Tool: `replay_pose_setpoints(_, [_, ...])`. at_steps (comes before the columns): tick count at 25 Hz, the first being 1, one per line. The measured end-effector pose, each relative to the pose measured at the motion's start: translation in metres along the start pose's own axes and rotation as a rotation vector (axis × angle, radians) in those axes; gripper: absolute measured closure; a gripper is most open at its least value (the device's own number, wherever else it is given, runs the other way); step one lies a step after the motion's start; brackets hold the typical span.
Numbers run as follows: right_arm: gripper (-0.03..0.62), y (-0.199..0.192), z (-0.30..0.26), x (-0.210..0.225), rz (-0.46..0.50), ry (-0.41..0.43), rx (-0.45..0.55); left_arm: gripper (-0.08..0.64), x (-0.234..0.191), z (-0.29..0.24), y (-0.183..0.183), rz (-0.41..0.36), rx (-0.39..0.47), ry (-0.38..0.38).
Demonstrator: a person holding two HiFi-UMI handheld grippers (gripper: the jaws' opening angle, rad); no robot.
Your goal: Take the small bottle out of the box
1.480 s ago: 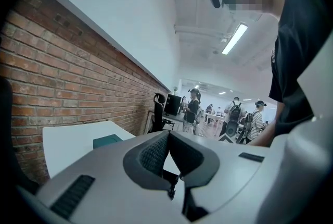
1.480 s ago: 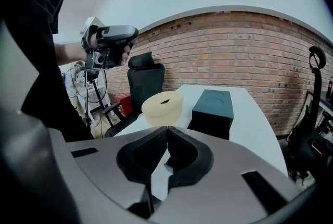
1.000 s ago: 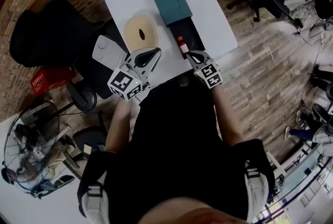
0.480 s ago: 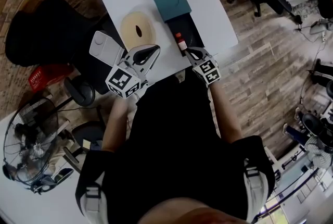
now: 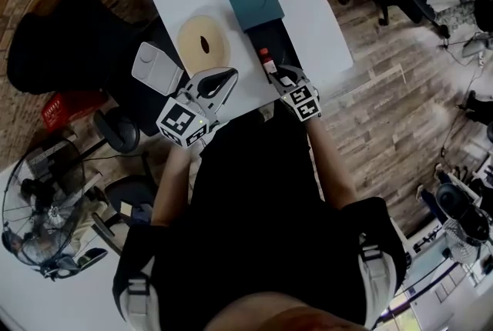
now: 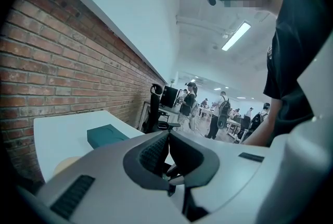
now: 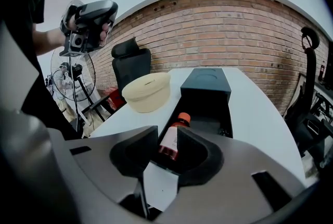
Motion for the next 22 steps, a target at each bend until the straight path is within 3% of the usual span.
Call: replay_pose_setpoints(22, [0.420,-0.010,-0.030,0.009,-0.036,-0.047,-0.146,0.538,0.001,0.009,-0.004,0.019,0.002,0.047])
Point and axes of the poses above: the fingertips, and each gripper's own axes: z backward along the fingers, x to its right, y out of its top, the point moved 9 cm from there along z, backward along the fingers, and after that the axes turned 3 degrees about y, right-handed, at the moved point
